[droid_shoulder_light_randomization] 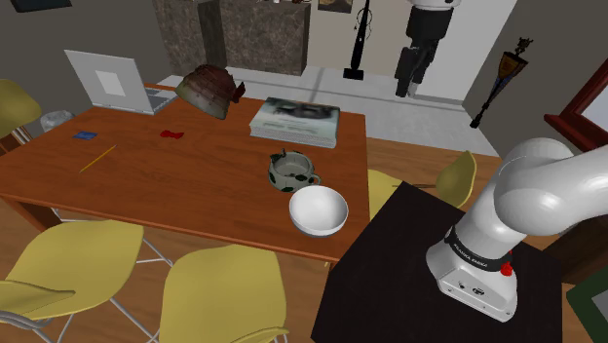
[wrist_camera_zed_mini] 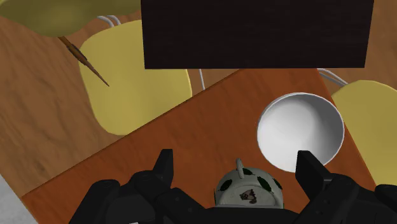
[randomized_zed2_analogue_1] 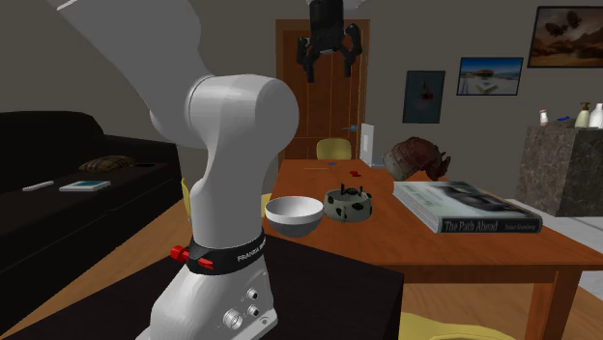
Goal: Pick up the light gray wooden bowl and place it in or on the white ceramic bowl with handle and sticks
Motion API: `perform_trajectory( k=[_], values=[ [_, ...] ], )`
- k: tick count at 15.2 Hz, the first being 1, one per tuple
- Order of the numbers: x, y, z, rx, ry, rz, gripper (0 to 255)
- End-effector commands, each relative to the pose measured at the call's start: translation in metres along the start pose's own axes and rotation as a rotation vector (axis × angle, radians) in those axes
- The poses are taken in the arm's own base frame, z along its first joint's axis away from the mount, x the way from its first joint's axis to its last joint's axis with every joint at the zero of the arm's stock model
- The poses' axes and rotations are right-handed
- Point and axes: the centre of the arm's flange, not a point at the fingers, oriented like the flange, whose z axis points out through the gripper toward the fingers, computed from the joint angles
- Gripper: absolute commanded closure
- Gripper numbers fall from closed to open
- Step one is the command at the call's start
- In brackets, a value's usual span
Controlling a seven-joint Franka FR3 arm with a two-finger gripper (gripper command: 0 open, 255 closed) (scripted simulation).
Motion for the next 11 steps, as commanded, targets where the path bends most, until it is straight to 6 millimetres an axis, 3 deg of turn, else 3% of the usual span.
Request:
perform_trajectory(
  k=[1, 11],
  values=[
    [0.0, 0.0, 0.0, 0.0, 0.0, 0.0, 0],
    [0.03, -0.085, 0.097, -0.012, 0.015, -0.016, 0]
  ],
)
